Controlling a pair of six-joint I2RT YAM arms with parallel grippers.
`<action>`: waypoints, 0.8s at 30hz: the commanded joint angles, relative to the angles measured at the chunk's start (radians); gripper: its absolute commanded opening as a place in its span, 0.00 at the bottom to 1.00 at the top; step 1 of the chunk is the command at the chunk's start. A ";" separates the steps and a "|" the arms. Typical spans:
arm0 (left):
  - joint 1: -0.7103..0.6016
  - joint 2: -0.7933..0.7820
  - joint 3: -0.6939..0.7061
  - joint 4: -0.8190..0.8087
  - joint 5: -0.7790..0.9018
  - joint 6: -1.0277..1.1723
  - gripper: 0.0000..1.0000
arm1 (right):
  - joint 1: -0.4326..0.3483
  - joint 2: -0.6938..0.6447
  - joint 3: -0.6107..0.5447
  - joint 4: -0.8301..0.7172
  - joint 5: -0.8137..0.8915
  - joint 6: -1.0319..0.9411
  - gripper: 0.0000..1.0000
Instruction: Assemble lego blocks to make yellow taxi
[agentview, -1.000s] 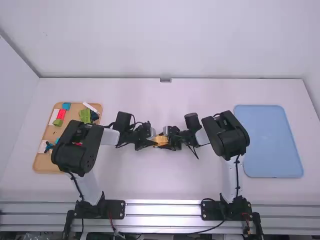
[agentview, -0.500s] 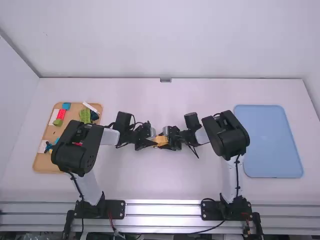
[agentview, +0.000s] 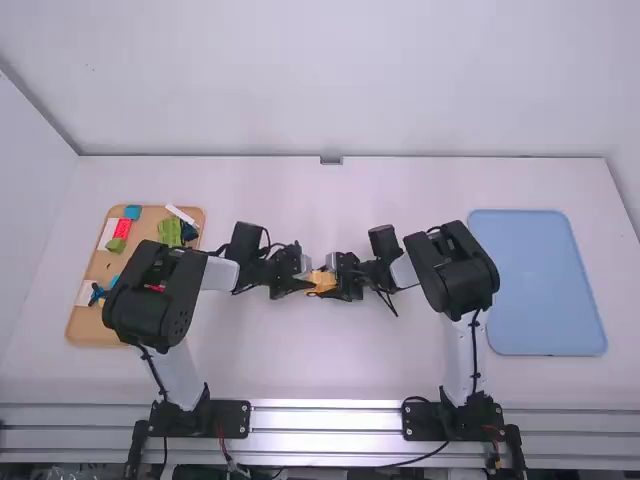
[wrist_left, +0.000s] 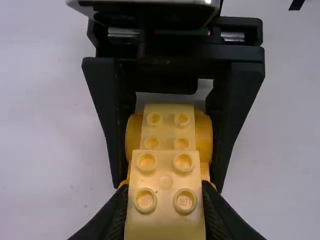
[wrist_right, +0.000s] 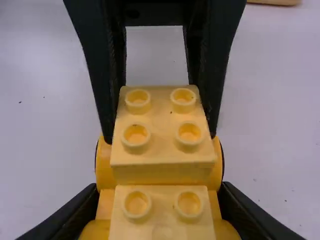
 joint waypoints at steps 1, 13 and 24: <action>-0.002 0.008 0.019 -0.008 0.030 -0.012 0.30 | 0.005 0.009 -0.008 -0.012 0.026 -0.009 0.57; -0.003 0.008 0.023 -0.074 -0.011 0.042 0.28 | 0.006 0.009 -0.007 -0.014 0.016 -0.010 0.58; -0.002 0.008 0.023 -0.048 -0.014 0.024 0.30 | 0.006 0.009 -0.006 -0.014 0.005 -0.010 0.58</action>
